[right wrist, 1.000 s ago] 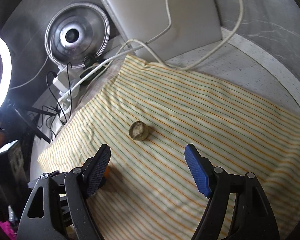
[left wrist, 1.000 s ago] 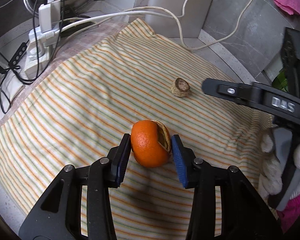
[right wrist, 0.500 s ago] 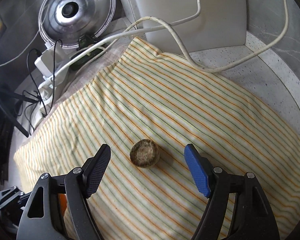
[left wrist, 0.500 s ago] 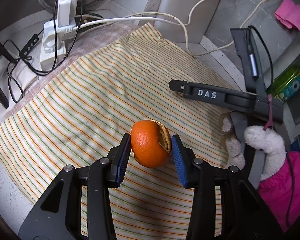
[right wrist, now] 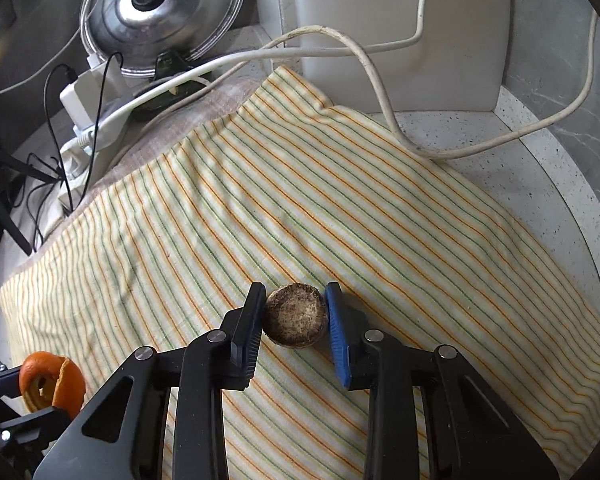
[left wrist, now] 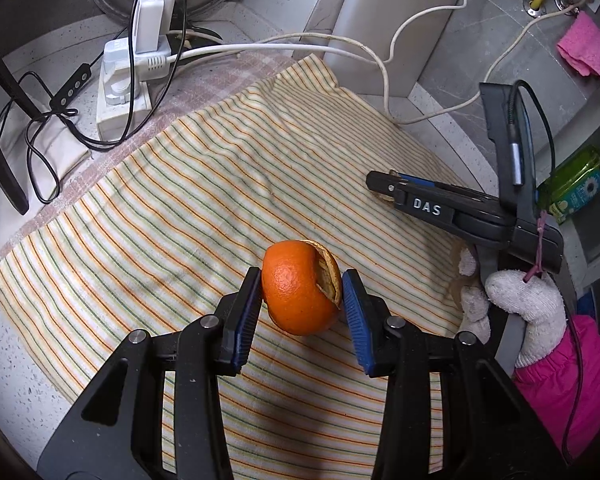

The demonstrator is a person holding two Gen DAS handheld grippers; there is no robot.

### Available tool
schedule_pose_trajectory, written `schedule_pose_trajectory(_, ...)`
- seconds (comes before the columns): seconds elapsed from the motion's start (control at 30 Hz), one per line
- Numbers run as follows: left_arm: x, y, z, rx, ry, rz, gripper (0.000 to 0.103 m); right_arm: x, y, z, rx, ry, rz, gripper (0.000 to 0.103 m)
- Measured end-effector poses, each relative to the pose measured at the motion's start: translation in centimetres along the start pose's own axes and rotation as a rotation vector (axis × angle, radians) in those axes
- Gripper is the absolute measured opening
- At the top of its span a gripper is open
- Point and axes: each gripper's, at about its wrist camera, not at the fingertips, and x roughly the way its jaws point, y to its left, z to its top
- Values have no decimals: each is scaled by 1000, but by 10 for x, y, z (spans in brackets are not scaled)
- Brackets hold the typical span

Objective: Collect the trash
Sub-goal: 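Grasp the orange peel with the left tool while the right tool grasps the cork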

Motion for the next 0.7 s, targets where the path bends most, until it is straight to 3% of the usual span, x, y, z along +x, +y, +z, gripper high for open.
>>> schedule_pose_trajectory(0.27, -10, 0, -2, 11, -16, -2, 41, -33, -8, -9, 58, -62, 43, 28)
schedule_pose_trajectory(0.7, -51, -4, -15, 118, -54, 1, 41, -95, 0, -34, 109, -143, 99, 28)
